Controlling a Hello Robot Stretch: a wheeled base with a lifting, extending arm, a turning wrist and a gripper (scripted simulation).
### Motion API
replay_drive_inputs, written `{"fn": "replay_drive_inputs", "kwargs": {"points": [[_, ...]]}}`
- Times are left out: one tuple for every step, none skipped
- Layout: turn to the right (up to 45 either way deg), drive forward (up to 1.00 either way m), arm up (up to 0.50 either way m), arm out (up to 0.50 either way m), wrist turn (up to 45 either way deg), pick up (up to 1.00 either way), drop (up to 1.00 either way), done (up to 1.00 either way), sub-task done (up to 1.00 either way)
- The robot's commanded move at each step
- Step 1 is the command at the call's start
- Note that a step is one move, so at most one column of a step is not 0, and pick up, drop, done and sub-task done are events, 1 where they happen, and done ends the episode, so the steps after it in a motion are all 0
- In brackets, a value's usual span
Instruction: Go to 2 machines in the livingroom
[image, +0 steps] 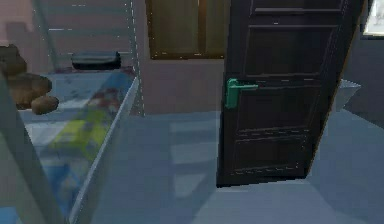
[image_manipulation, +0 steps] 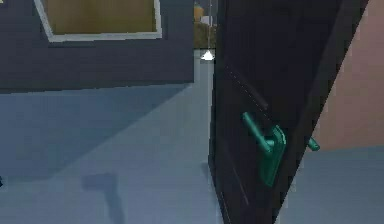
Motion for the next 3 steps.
{"fn": "replay_drive_inputs", "kwargs": {"points": [[33.0,0.00,0.00,0.00,0.0,0.00,0.00,0.00,0.00],[0.0,0.40,0.00,0.00,0.0,0.00,0.00,0.00,0.00],[45.0,0.00,0.00,0.00,0.0,0.00,0.00,0.00,0.00]]}}
